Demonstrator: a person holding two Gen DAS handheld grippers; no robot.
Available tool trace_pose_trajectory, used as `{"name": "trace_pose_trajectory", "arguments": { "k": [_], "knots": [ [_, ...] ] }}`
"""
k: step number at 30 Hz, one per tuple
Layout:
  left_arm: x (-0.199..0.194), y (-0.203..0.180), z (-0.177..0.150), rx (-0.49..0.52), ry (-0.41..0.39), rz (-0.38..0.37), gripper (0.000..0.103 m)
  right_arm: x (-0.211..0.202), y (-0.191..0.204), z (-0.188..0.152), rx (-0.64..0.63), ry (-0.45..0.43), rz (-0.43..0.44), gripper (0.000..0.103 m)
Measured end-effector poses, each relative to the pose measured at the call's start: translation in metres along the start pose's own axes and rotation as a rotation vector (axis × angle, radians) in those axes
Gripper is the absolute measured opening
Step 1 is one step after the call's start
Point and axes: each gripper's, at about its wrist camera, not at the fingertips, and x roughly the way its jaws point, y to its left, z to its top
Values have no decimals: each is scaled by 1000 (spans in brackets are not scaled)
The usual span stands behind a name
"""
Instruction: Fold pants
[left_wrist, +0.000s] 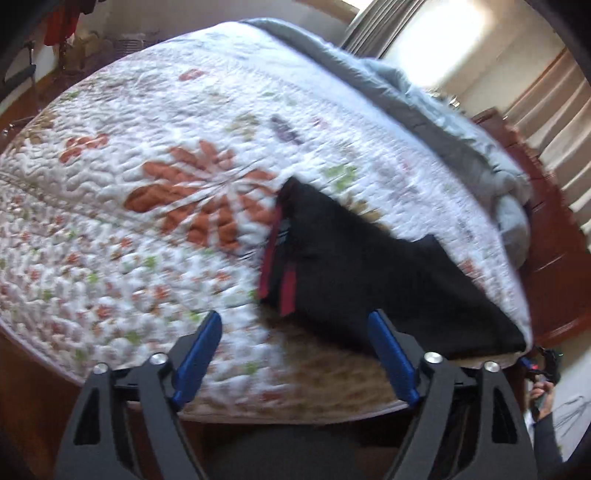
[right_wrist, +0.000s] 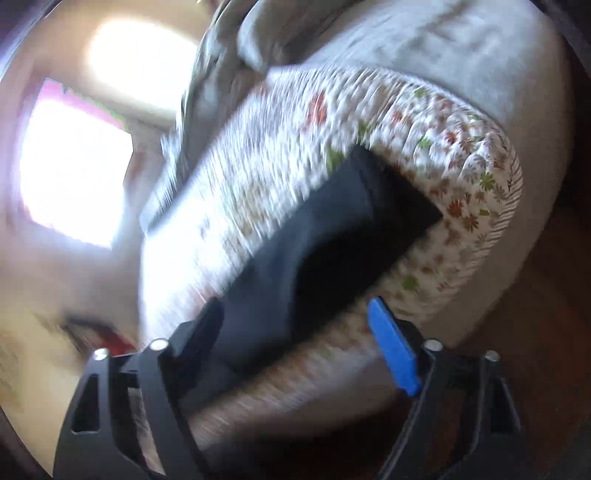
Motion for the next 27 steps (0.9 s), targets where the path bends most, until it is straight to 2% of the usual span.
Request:
{"name": "trace_pose_trajectory", "arguments": {
  "k": [2, 3, 5, 7, 8, 9, 11, 13, 14, 15, 16, 18, 19, 20, 22, 23, 24, 26, 27],
  "knots": [
    [18, -10, 5, -6, 49, -18, 86, 6, -9, 11, 115, -5, 47, 87],
    [34, -16, 7, -7, 90, -13, 86, 18, -15, 18, 182, 16, 43, 87],
    [60, -26, 12, 2, 154, 21, 86, 32, -22, 23, 230, 20, 22, 84],
    [83, -31, 13, 2, 216, 70, 78, 44, -24, 28, 263, 18, 29, 50],
    [93, -29, 13, -13, 251, 111, 45, 49, -20, 31, 257, 21, 27, 13],
    [103, -24, 12, -65, 303, 125, 29, 49, -10, 35, 221, 9, -4, 5],
    [107, -21, 12, -117, 317, 138, 22, 33, 29, 45, 70, -65, 1, 5],
    [103, -26, 12, -108, 311, 151, 19, 10, 63, 45, -77, -168, 80, 4],
    [100, -27, 13, -101, 307, 159, 19, 2, 71, 39, -130, -216, 81, 4],
    [99, -27, 14, -101, 309, 165, 19, 6, 62, 36, -114, -217, 51, 5],
    [99, -24, 15, -104, 315, 166, 19, 16, 47, 35, -70, -184, 40, 5],
    [101, -16, 16, -112, 325, 156, 19, 51, -8, 28, 88, -84, -44, 5],
    [102, -18, 18, -101, 329, 156, 19, 58, -21, 25, 114, -65, -67, 5],
    [98, -16, 18, -86, 332, 160, 19, 66, -35, 19, 141, -43, -73, 5],
    [99, -22, 18, -43, 335, 176, 19, 68, -47, 12, 190, -43, -29, 10],
    [100, -23, 18, -36, 335, 172, 19, 66, -49, 10, 208, -47, -7, 22],
    [103, -26, 20, -32, 335, 167, 18, 65, -49, 5, 224, -52, 26, 41],
    [104, -29, 20, -14, 320, 158, 19, 59, -49, -4, 240, -60, 57, 57],
    [104, -29, 19, -8, 314, 156, 19, 57, -47, -9, 239, -55, 65, 61]
  ]
}}
